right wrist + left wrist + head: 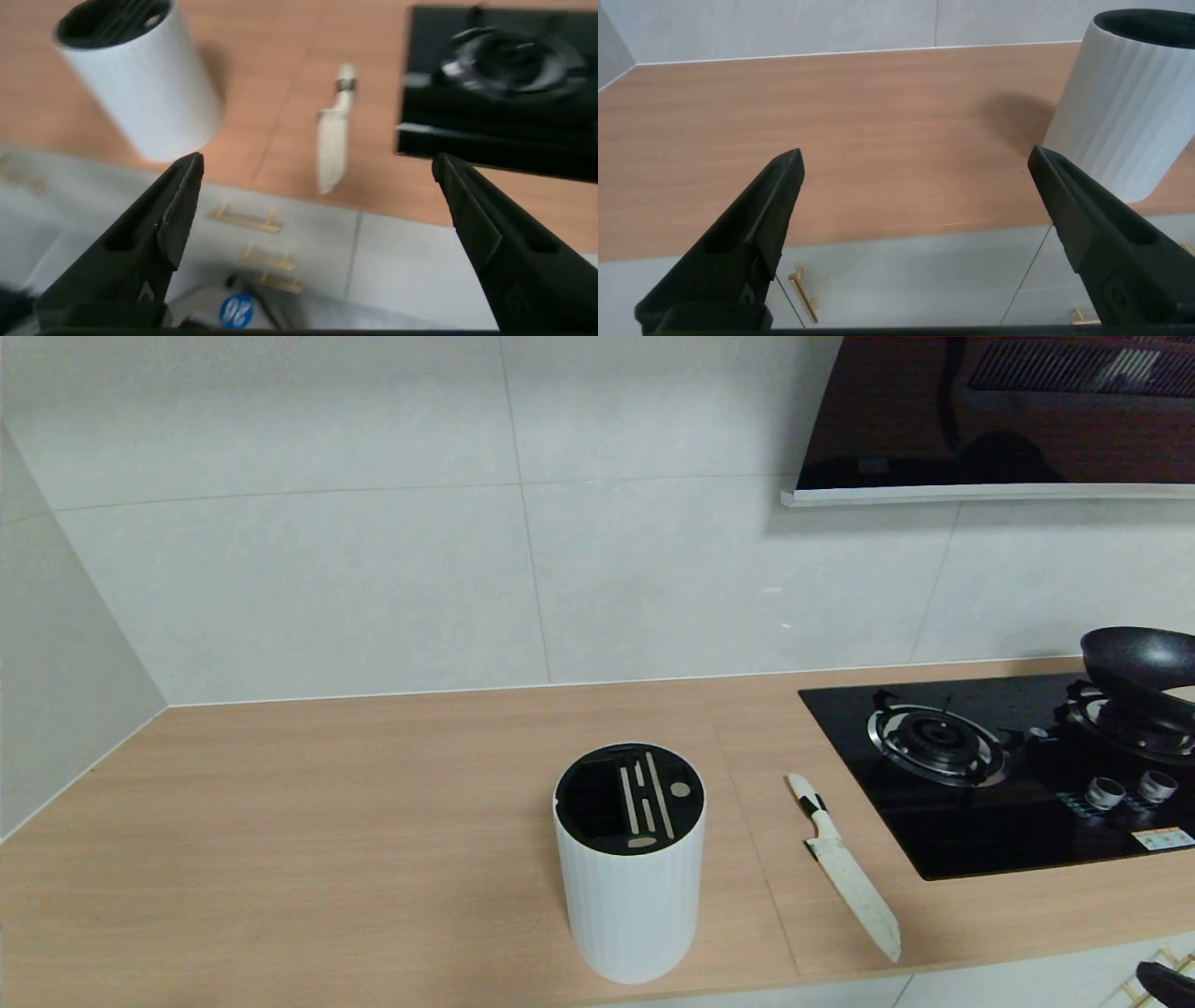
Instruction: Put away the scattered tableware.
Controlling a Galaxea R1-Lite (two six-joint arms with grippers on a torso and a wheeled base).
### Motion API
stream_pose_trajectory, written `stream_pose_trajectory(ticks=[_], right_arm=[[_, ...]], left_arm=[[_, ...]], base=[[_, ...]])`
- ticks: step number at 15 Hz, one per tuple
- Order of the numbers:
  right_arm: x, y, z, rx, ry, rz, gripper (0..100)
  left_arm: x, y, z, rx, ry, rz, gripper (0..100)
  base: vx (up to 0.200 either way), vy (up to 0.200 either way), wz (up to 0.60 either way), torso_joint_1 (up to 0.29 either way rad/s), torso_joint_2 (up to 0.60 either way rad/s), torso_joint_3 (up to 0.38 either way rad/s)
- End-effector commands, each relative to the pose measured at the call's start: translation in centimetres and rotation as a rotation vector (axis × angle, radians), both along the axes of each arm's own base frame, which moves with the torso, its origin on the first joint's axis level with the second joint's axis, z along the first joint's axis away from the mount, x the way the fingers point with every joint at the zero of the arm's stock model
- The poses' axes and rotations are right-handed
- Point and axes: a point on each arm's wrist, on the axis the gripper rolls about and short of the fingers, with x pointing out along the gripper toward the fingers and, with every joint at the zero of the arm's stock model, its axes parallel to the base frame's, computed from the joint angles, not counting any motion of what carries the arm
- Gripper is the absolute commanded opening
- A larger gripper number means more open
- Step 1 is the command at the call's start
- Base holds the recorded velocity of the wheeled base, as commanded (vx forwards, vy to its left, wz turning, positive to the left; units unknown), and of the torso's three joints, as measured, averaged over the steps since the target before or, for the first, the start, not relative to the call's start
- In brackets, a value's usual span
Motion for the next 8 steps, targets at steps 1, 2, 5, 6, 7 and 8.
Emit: stream_pose_trajectory(ticks=[1,2,5,6,7,8], right_arm=[[4.6,1.3,0.7,-0.030,0.148,0.048,100],[6.0,1.8,0.8,-0.037,0.168,0.060,100],[11.5,3.9,-0.1,-0.054,0.215,0.100,100],[13.5,4.7,-0.7,-0.061,0.213,0.105,100],[15.1,5.3,-1.3,-0.072,0.205,0.092,100],[16.3,5.9,-2.0,-0.085,0.195,0.077,100]], left_arm=[[0.0,0.0,0.0,0.002,0.000,0.000,100],[0.0,0.0,0.0,0.000,0.000,0.000,100],[0.0,0.0,0.0,0.002,0.000,0.000,100],[0.0,0.0,0.0,0.002,0.000,0.000,100],[0.0,0.0,0.0,0.002,0.000,0.000,100],[0.0,0.0,0.0,0.000,0.000,0.000,100]], base=[[0.000,0.000,0.00,0.000,0.00,0.000],[0.000,0.000,0.00,0.000,0.00,0.000],[0.000,0.000,0.00,0.000,0.00,0.000],[0.000,0.000,0.00,0.000,0.00,0.000],[0.000,0.000,0.00,0.000,0.00,0.000],[0.000,0.000,0.00,0.000,0.00,0.000]])
